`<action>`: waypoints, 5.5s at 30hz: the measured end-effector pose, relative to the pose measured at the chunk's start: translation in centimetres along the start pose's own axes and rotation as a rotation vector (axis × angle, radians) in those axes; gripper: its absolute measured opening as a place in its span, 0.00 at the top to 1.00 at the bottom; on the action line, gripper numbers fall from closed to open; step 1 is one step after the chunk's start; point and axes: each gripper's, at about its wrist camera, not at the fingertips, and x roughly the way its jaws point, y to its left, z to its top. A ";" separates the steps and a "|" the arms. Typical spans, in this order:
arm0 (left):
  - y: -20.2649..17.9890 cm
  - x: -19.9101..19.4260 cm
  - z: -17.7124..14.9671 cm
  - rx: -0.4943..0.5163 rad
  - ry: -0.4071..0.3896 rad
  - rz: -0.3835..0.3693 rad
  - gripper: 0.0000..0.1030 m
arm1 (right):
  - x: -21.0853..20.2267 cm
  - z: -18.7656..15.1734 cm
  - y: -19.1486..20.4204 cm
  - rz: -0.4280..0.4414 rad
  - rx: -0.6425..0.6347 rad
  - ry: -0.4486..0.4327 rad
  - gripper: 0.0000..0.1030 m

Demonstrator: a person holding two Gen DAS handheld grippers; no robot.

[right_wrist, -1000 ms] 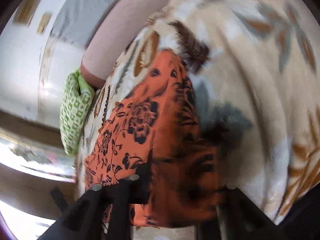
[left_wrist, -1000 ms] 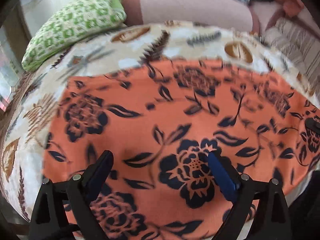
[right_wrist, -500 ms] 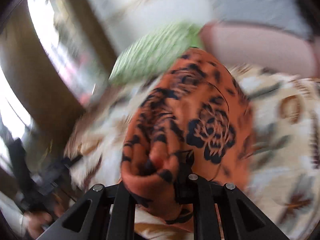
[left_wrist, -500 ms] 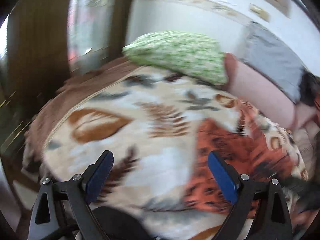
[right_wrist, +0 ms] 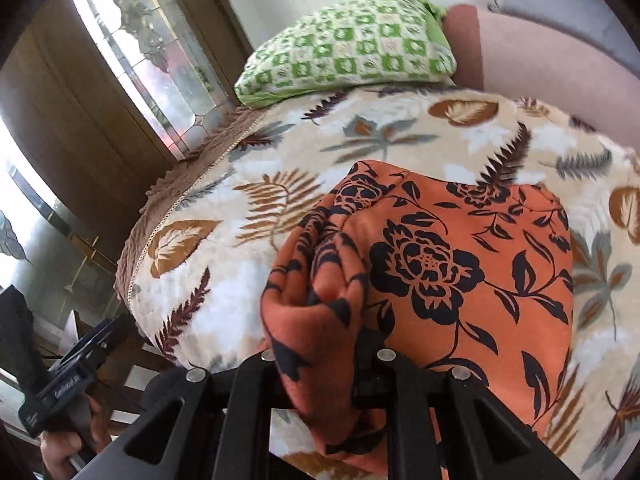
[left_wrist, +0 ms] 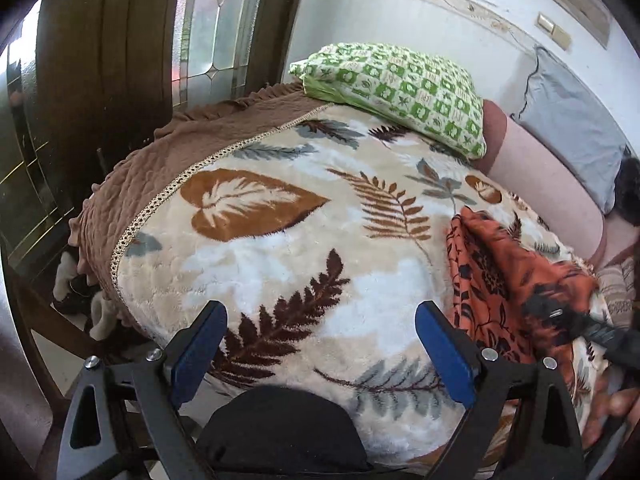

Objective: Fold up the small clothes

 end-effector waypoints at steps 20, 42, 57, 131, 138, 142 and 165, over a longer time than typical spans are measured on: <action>-5.6 -1.2 0.3 0.117 0.027 -0.130 0.07 | -2.9 -5.1 -2.8 0.365 0.159 -0.079 0.22; -20.5 2.8 2.0 0.497 0.011 -0.094 0.10 | -6.3 -12.4 -22.9 0.472 0.770 -0.137 0.22; -17.7 12.4 -0.6 0.370 0.242 -0.054 0.06 | -3.6 -8.8 -18.9 0.272 0.553 -0.004 0.65; -16.0 11.2 0.6 0.274 0.241 -0.124 0.01 | -4.3 -5.9 -19.6 0.123 0.544 0.048 0.37; -8.2 6.5 2.0 -0.012 0.269 -0.362 0.01 | -10.8 -3.8 -15.7 0.092 0.394 -0.142 0.29; -7.0 7.4 -0.5 -0.033 0.361 -0.416 0.10 | -8.7 -2.5 -13.1 0.146 0.298 -0.118 0.27; -13.1 21.3 6.8 -0.041 0.533 -0.519 0.84 | -4.8 -4.8 -15.0 0.269 0.366 -0.071 0.23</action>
